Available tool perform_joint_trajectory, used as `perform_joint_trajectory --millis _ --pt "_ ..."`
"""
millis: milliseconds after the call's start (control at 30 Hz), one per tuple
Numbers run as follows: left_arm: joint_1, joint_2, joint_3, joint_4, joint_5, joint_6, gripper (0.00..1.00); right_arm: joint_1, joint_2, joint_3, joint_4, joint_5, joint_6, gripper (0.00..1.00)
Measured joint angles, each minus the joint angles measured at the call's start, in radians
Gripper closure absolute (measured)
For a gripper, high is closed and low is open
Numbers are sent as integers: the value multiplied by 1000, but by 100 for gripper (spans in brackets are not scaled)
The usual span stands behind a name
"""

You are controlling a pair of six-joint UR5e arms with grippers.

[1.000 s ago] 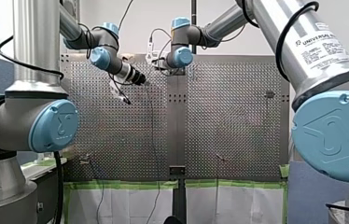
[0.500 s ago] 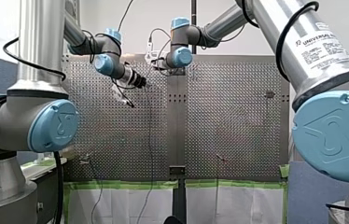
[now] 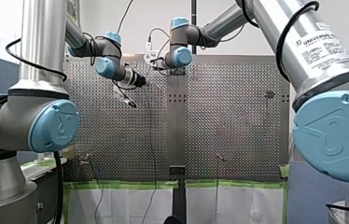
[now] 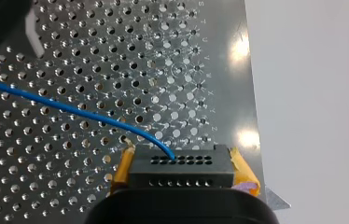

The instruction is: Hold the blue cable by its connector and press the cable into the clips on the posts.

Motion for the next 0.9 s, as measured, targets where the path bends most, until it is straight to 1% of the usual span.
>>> perform_joint_trajectory --millis 533,733,767,867,900 --pt "2 0 6 -1 4 -2 0 6 0 0 1 0 0 100" --pt "2 0 6 0 3 11 0 10 1 0 1 0 0 100" --pt "2 0 7 1 3 18 14 10 1 0 1 0 -1 100" --pt "0 1 7 2 4 38 14 10 1 0 1 0 -1 100" --pt "0 1 7 3 4 45 26 11 1 0 1 0 -1 100"
